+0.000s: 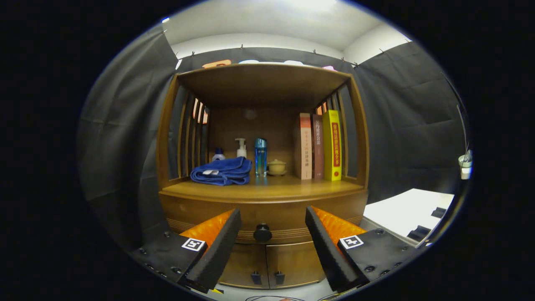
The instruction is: Pull open the drawer, take out the items inside it, and place them on the countertop above the cabinet.
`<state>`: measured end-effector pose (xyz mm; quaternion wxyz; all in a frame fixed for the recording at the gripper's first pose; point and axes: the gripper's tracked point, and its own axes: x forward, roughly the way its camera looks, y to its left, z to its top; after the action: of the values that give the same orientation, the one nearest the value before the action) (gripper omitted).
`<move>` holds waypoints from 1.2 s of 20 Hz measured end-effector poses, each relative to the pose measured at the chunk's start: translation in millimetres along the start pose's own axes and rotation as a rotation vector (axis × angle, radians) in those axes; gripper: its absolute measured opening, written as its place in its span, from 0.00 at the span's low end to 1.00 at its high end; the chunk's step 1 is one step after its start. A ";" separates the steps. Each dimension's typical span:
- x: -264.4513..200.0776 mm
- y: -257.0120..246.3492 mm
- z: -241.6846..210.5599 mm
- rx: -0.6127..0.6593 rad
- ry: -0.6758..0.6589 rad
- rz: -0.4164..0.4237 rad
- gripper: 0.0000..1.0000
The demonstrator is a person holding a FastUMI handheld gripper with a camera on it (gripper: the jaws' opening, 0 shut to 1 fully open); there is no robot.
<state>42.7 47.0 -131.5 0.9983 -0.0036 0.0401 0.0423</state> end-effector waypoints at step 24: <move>97.8 22.2 -110.6 -0.013 0.135 0.050 0.78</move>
<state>129.2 76.2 -249.7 0.9919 -0.0118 0.1073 0.0673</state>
